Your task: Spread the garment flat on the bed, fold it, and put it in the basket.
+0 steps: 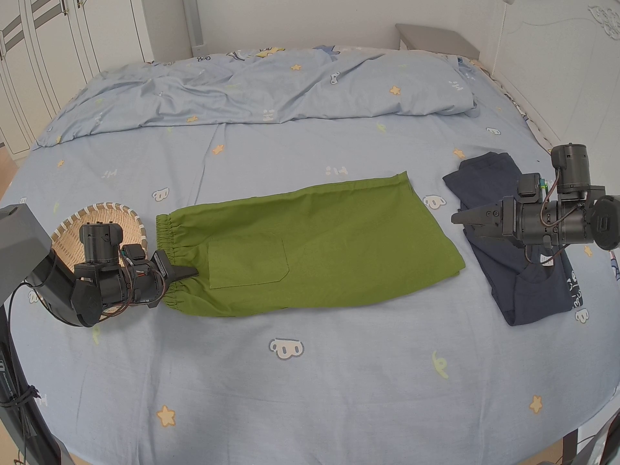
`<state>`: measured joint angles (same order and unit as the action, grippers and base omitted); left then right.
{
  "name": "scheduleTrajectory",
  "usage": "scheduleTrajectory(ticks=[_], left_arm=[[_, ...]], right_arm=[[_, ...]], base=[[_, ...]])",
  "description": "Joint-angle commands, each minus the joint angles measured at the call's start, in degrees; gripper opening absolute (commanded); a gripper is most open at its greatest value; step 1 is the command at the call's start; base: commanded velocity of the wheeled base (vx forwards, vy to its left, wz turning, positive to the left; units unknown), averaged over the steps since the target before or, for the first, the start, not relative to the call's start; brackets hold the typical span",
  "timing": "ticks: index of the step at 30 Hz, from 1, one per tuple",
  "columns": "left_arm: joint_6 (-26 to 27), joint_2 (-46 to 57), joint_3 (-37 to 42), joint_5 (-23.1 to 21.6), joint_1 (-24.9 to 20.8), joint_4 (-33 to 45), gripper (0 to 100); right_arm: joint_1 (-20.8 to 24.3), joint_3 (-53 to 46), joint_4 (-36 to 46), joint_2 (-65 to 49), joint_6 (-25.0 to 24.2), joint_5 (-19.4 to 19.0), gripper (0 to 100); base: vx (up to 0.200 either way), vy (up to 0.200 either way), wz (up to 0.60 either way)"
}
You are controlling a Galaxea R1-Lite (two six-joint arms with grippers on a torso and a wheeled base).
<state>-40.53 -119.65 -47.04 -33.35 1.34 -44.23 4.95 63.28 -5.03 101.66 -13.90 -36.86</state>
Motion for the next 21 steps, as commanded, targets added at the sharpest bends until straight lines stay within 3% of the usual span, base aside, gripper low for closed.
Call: scheduleTrajectory(ticks=[1, 8, 17, 20, 21], left_arm=[[-0.77, 3.28, -0.07, -1.01, 0.07, 1.51, 0], [-1.04, 6.1, -0.33, -3.3, 0.33, 4.68, 0], [-1.04, 6.01, -0.24, -3.3, 0.24, 4.59, 0], [-1.04, 6.01, -0.24, -3.3, 0.24, 4.59, 0], [-1.04, 6.01, -0.15, -3.3, 0.24, 4.59, 0]], right_arm=[[-2.31, 4.13, 2.49, 7.94, 0.36, 0.13, 100], [-5.3, 9.49, 6.35, 18.14, 4.58, 0.04, 100], [-4.51, 10.11, 5.91, 20.86, 5.11, -0.4, 100], [-4.51, 10.81, 5.91, 22.0, 5.11, -1.19, 100], [-4.51, 11.69, 6.0, 22.88, 5.02, -3.39, 100]], base=[[0.0, 0.0, 0.0], [0.0, 0.0, 0.0], [0.0, 0.0, 0.0], [0.0, 0.0, 0.0], [0.0, 0.0, 0.0]])
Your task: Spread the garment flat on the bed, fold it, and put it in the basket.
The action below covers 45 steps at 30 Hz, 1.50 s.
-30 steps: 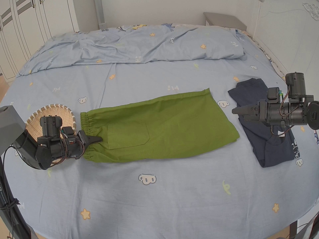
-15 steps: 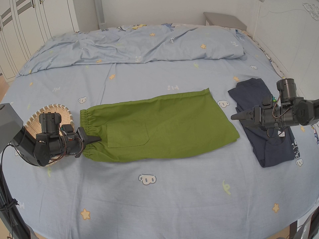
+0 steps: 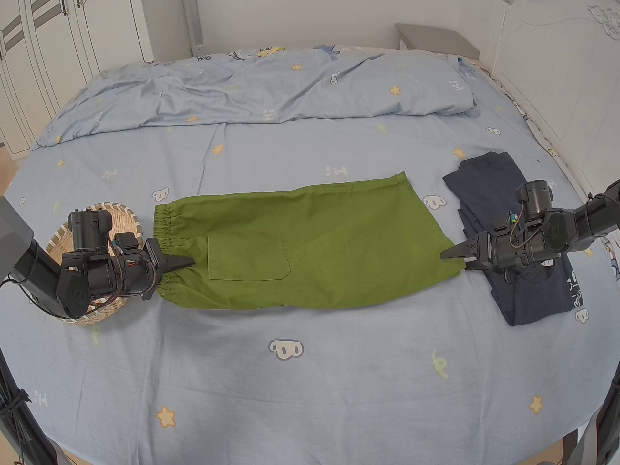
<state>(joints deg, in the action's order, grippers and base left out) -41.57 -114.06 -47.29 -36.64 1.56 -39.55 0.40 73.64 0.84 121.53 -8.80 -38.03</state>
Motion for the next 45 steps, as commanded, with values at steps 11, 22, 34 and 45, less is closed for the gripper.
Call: scheduleTrajectory(ticks=[11, 22, 34, 45], left_arm=[[0.17, -0.03, 0.0, 0.08, 0.11, -0.53, 0], [0.17, -0.38, -0.26, 0.08, 0.2, -0.53, 0], [0.17, -0.38, -0.26, -0.01, 0.29, -0.18, 0], [3.69, 4.28, -1.93, -5.19, 1.78, 15.38, 0]], right_arm=[[0.04, 7.39, 2.67, 8.37, -2.62, -11.1, 100], [-0.67, 15.04, 11.38, 11.45, -3.33, -17.78, 0], [-2.07, 16.44, 13.05, 13.65, -2.54, -18.13, 0], [-2.07, 1.68, 14.01, -3.05, -0.78, -17.42, 0]], base=[[0.0, 0.0, 0.0], [0.0, 0.0, 0.0], [0.0, 0.0, 0.0], [0.0, 0.0, 0.0]])
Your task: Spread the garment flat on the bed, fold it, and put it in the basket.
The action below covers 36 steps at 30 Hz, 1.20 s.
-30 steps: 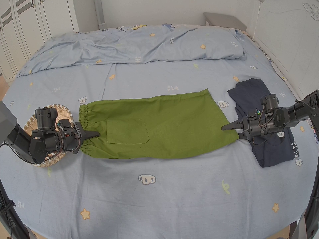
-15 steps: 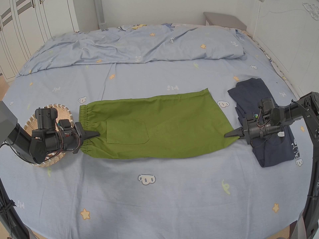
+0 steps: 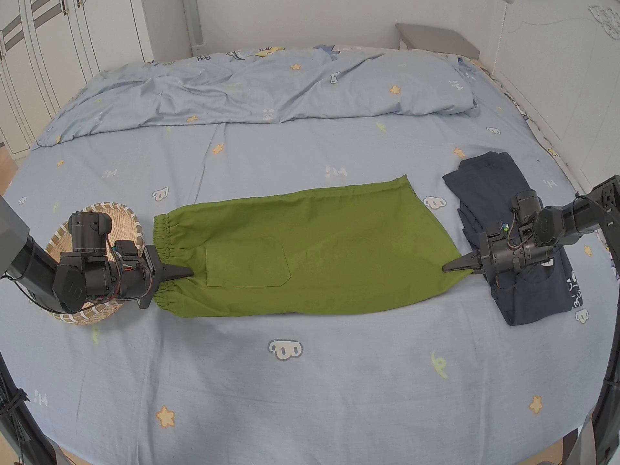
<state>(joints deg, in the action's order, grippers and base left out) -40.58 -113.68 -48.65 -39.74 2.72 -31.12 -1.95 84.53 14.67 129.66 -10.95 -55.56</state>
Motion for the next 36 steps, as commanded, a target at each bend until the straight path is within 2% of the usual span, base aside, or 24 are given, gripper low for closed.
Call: scheduleTrajectory(ticks=[1, 6, 10, 12, 22, 30, 36], left_arm=[[4.02, 4.34, -0.04, -2.18, 0.62, 8.36, 0], [10.61, 8.12, 4.18, -2.27, 1.41, 14.16, 0], [12.63, 9.97, 6.82, -2.27, 1.5, 16.62, 0], [14.83, 11.72, 10.6, -2.27, 1.5, 17.76, 0], [20.89, 14.36, 20.97, -2.18, 1.41, 17.76, 0], [24.67, 12.52, 22.9, -2.09, 2.91, 17.68, 0], [24.85, 11.11, 22.29, -2.01, 3.52, 17.24, 0]], right_arm=[[0.37, -11.23, 0.28, -12.68, 2.16, 0.11, 0], [-0.25, -24.85, -0.34, -18.92, 7.52, 0.9, 0], [-1.04, -32.67, -1.48, -21.47, 9.19, 2.22, 0], [-1.13, -41.99, -6.23, -24.01, 9.28, 2.3, 0], [-1.13, -65.9, -26.27, -29.64, 9.28, 2.39, 0], [-0.86, -74.95, -37.96, -28.85, 9.01, 2.39, 0], [-0.77, -74.95, -38.92, -26.65, 9.37, 2.3, 0]], base=[[0.0, 0.0, 0.0], [0.0, 0.0, 0.0], [0.0, 0.0, 0.0], [0.0, 0.0, 0.0], [0.0, 0.0, 0.0], [0.0, 0.0, 0.0], [0.0, 0.0, 0.0]])
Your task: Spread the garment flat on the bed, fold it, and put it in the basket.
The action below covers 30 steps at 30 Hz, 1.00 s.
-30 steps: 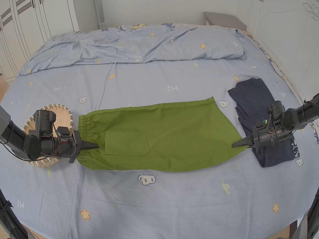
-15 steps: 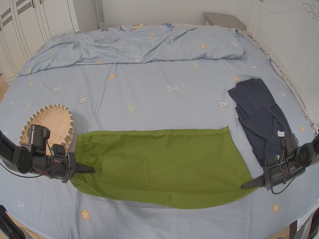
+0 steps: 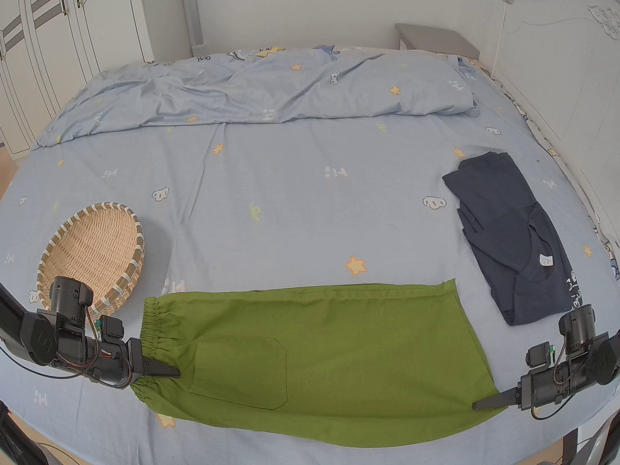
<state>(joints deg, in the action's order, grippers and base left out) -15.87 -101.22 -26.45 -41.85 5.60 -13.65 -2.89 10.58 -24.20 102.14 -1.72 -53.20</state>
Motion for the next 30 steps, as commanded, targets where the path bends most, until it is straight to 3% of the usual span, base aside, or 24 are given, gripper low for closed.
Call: scheduleTrajectory(ticks=[1, 2, 3, 13, 16, 18, 19, 20, 24, 30], left_arm=[[0.14, -1.61, -0.27, 0.28, 0.73, -0.32, 0], [0.4, -1.7, -0.44, 0.28, 0.82, -0.32, 0], [0.67, -1.7, -0.7, 0.28, 0.91, -0.23, 0], [1.19, 1.02, -3.17, 2.04, 0.64, 3.46, 0], [1.28, 6.74, -9.41, 6.08, -0.76, 15.24, 0], [1.28, 8.76, -13.45, 8.1, -1.38, 22.0, 0], [1.28, 8.76, -13.45, 8.1, -1.38, 22.0, 0], [1.72, 10.95, -18.02, 9.59, -1.55, 27.98, 0], [5.41, 11.39, -25.49, 10.12, -1.64, 36.07, 0], [12.27, 11.31, -26.02, 10.74, -0.76, 39.58, 0]], right_arm=[[0.43, -1.09, -0.06, 0.95, 0.22, -0.06, 0], [0.43, -1.09, -0.06, 0.95, 0.22, -0.06, 0], [0.43, -1.09, -0.06, 0.95, 0.14, -0.06, 100], [-2.56, 1.2, 0.03, -0.02, -0.57, -0.06, 100], [-3.61, 7.0, 1.79, -7.4, -5.58, 0.03, 100], [-2.91, 11.04, 3.72, -11.71, -10.41, 0.2, 100], [-2.91, 11.04, 3.72, -11.71, -10.41, 0.2, 100], [-1.59, 16.31, 6.36, -15.13, -13.22, 0.38, 100], [0.87, 26.42, 13.21, -17.59, -14.37, 1.78, 100], [4.21, 31.25, 17.87, -18.3, -14.28, 7.5, 100]], base=[[0.0, 0.0, 0.0], [0.0, 0.0, 0.0], [0.0, 0.0, 0.0], [0.0, 0.0, 0.0], [0.0, 0.0, 0.0], [0.0, 0.0, 0.0], [0.0, 0.0, 0.0], [0.0, 0.0, 0.0], [0.0, 0.0, 0.0], [0.0, 0.0, 0.0]])
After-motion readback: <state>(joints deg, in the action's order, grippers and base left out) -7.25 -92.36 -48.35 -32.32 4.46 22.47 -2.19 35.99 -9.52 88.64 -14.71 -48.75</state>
